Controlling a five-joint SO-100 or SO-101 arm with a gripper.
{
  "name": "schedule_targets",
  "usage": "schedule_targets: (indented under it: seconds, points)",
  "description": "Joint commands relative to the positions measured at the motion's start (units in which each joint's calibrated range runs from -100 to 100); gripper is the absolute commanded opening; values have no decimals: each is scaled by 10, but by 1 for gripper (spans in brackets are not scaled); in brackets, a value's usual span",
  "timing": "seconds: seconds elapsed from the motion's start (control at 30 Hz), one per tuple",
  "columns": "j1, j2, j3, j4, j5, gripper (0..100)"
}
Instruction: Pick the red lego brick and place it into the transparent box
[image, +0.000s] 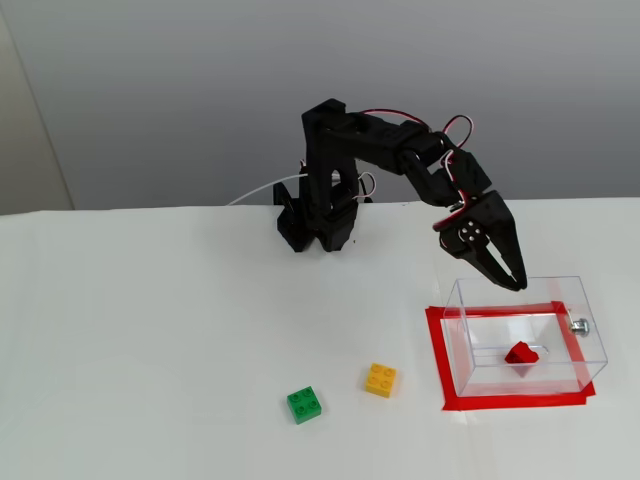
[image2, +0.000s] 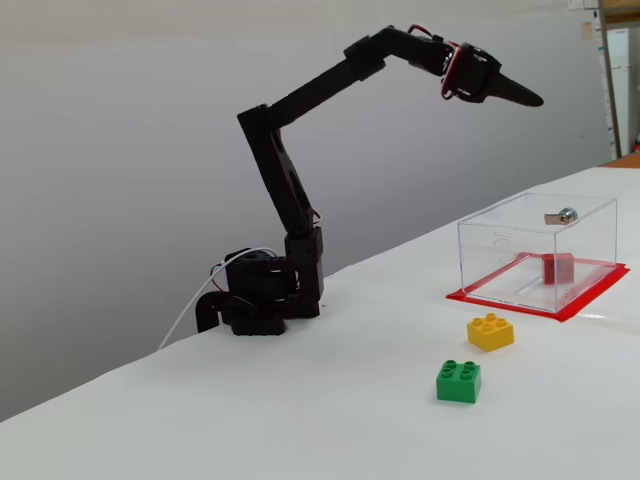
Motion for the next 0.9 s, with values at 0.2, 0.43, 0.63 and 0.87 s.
schedule_targets:
  seconds: [0.2, 0.43, 0.63, 0.87]
  points:
    - [141, -154, 36, 2, 3, 1]
    - [254, -259, 152, 2, 3, 1]
    - [300, -355, 268, 2, 3, 1]
    - [331, -469, 396, 2, 3, 1]
